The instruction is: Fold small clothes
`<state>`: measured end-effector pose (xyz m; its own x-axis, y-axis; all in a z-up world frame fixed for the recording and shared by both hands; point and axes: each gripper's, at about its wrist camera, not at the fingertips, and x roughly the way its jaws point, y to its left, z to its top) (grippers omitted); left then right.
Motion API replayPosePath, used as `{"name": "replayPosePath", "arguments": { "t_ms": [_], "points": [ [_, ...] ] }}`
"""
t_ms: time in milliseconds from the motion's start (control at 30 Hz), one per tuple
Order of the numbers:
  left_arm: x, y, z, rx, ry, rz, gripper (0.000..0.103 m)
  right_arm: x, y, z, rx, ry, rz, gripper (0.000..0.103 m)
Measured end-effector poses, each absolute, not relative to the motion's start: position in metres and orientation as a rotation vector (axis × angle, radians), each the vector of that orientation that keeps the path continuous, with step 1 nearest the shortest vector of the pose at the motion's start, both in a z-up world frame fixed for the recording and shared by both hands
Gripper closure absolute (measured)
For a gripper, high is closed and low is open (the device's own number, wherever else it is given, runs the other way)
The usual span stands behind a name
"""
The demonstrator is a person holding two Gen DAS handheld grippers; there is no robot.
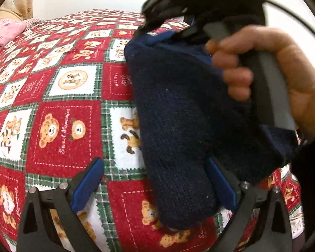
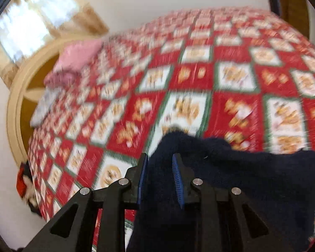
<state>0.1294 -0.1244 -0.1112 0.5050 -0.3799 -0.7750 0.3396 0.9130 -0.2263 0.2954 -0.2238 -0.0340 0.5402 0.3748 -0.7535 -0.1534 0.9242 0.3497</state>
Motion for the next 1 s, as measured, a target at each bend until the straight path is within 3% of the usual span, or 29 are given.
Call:
{"name": "replayPosePath", "arguments": {
  "t_ms": [167, 267, 500, 667, 867, 1000],
  "points": [
    [0.135, -0.121, -0.111, -0.049, 0.965, -0.457, 0.002, 0.263, -0.246, -0.029, -0.08, 0.94, -0.093, 0.077],
    [0.14, -0.124, -0.11, -0.039, 0.984, -0.44, 0.002, 0.255, -0.275, -0.057, -0.024, 1.032, -0.124, 0.077],
    [0.144, -0.122, -0.106, -0.013, 1.019, -0.409, 0.002, 0.243, -0.286, -0.047, 0.1, 0.943, -0.096, 0.076],
    [0.133, -0.122, -0.096, 0.052, 0.955, -0.379, 0.002, 0.177, -0.297, -0.021, 0.559, 0.795, 0.17, 0.071],
    [0.129, -0.127, -0.095, 0.049, 0.95, -0.331, 0.002, 0.093, -0.281, -0.045, 1.028, 0.746, 0.233, 0.042],
    [0.124, -0.119, -0.093, -0.015, 0.975, -0.253, 0.002, 0.057, -0.278, -0.061, 1.24, 0.649, 0.174, 0.038]
  ]
}}
